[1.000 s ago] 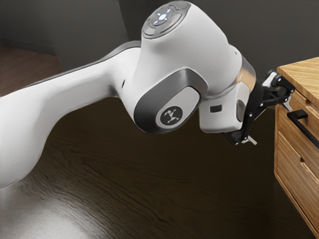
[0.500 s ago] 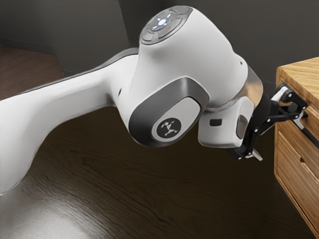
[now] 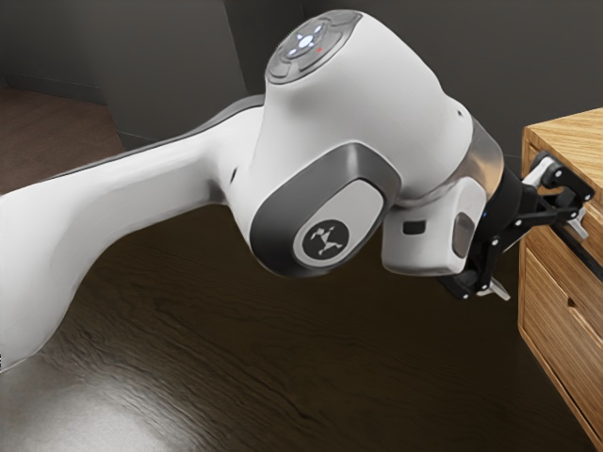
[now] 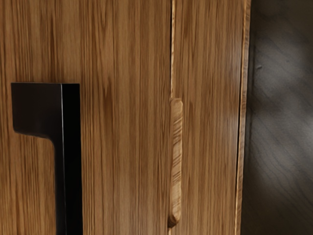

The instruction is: Pull the drawer handle with one arm to open the drawer

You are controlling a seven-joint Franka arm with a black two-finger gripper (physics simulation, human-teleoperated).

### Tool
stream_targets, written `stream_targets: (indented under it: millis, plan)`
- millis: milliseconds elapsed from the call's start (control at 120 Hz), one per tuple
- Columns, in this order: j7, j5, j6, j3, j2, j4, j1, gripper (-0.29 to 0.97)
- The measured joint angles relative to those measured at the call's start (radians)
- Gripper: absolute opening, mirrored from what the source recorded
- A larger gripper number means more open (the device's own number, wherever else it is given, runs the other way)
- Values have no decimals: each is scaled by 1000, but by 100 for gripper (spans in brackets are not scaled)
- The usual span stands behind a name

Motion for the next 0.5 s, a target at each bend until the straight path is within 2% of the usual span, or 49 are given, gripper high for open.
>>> stream_targets:
  millis: [75,267,500]
  plan:
    - [-3,1,3,-1,12,11,0,65]
    - [-19,2,6,-10,33,32,0,43]
    - [-52,3,6,-15,60,65,-2,22]
